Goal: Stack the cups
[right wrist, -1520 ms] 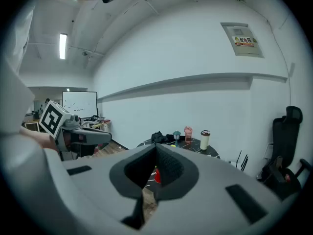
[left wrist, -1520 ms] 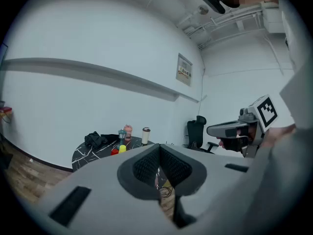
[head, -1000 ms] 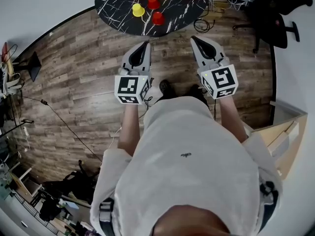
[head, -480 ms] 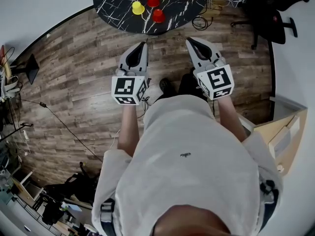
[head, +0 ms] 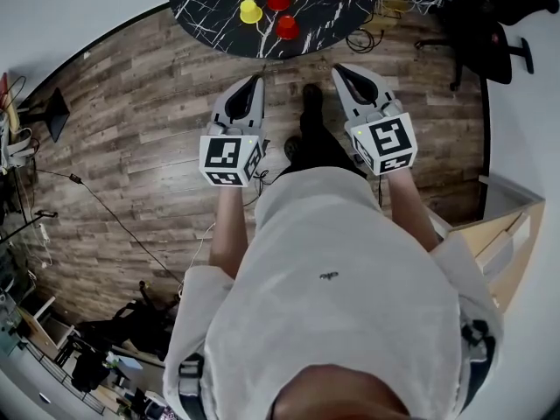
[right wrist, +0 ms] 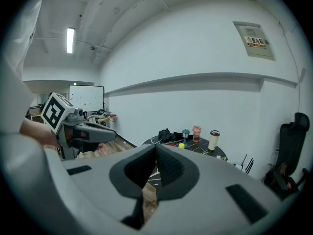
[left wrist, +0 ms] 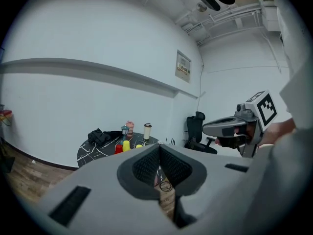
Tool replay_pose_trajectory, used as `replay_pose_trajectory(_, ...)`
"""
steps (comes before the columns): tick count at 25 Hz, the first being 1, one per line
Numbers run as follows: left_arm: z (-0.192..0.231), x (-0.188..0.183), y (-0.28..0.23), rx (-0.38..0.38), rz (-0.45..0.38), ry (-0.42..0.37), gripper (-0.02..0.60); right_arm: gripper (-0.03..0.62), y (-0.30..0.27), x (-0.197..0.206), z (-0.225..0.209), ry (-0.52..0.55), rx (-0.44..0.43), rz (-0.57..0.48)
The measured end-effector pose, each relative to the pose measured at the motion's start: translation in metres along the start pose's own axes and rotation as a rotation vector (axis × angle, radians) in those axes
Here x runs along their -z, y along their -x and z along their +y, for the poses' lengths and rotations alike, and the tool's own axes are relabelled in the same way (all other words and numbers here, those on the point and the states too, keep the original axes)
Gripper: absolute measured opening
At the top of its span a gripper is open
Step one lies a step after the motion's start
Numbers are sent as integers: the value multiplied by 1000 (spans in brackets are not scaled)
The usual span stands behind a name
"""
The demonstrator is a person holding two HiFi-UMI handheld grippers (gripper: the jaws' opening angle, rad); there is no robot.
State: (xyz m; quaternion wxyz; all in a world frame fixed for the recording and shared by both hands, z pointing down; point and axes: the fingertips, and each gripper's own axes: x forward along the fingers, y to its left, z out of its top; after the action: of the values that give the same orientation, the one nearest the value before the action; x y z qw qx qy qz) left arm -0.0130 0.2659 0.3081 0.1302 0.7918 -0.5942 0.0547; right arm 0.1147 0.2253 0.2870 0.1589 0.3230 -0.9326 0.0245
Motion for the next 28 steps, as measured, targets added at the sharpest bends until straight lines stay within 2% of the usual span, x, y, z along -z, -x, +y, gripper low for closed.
replay_pose_trajectory(6, 13, -5, -16, -35, 28, -65, 5, 17, -24, -3, -12, -12, -24, 1)
replay_pose_trajectory(12, 28, -11, -38, -47, 37, -76, 6, 32, -54, -6, -23, -16, -66, 13)
replay_pose_trajectory(14, 33, -13, -48, -52, 46, -85, 10, 59, -66, -7, -28, -12, -83, 23)
replay_pose_trajectory(16, 37, -16, -56, -45, 54, -93, 52, 75, -77, -9, -33, -1, -95, 35)
replay_pose_trajectory(20, 49, -22, -70, -39, 53, -101, 80, 102, -102, -14, -41, 16, -127, 52)
replay_pose_trajectory(28, 79, -39, -104, -96, 70, -100, 84, 167, -154, -19, -62, 84, -215, 101)
